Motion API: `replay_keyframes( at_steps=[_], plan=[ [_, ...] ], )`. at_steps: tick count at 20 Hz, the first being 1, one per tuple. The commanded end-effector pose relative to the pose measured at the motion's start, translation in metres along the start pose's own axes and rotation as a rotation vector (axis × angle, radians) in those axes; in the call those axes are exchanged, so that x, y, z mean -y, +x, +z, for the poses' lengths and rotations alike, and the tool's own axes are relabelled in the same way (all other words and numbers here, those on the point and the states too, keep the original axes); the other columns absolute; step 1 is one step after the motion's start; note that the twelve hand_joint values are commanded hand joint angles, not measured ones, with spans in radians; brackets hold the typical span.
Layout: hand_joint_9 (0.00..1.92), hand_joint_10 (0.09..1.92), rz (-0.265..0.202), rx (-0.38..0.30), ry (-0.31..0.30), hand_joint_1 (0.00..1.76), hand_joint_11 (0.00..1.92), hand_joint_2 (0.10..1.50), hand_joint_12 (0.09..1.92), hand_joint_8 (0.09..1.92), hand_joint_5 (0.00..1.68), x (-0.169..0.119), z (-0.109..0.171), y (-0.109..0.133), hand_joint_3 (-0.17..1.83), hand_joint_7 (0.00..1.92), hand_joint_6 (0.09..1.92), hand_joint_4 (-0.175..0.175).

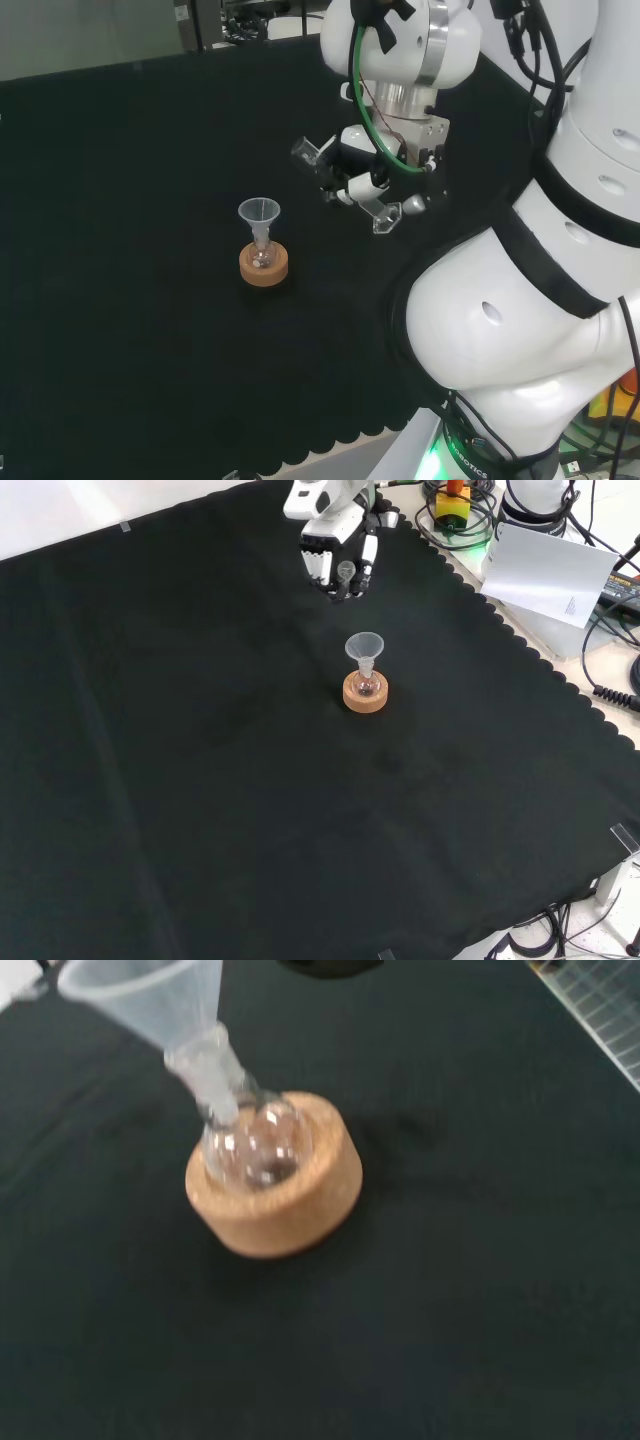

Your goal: Pour the water from the graduated cylinder into the round-bottom flask.

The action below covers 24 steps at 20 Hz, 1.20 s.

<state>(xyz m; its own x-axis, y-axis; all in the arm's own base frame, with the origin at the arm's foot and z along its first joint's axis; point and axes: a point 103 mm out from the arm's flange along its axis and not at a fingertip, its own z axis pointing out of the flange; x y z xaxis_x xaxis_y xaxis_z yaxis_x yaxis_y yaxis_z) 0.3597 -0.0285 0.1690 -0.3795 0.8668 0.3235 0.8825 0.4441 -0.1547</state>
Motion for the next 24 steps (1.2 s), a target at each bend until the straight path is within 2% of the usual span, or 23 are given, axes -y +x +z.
replay_keyframes(
  at_steps=[1,11,15,18,24],
  plan=[
    [1.53,0.09,-0.010,0.061,0.055,1.12,1.44,1.14,0.66,0.28,0.96,0.012,0.002,0.004,-0.01,1.38,1.07,-0.115],
    [1.53,0.09,-0.007,0.149,0.212,1.12,1.44,1.14,0.66,0.27,0.96,-0.004,0.003,0.010,-0.02,1.38,1.07,-0.114],
    [1.53,0.09,-0.003,0.170,0.252,1.12,1.44,1.14,0.66,0.27,0.96,-0.011,0.005,0.012,-0.02,1.38,1.07,-0.113],
    [1.54,0.09,-0.004,0.180,0.316,1.12,1.44,1.14,0.66,0.27,0.96,-0.018,0.006,0.013,-0.02,1.38,1.07,-0.113],
    [1.54,0.09,0.000,0.220,0.355,1.12,1.44,1.14,0.65,0.26,0.96,-0.022,0.004,0.015,-0.02,1.38,1.07,-0.113]
  ],
)
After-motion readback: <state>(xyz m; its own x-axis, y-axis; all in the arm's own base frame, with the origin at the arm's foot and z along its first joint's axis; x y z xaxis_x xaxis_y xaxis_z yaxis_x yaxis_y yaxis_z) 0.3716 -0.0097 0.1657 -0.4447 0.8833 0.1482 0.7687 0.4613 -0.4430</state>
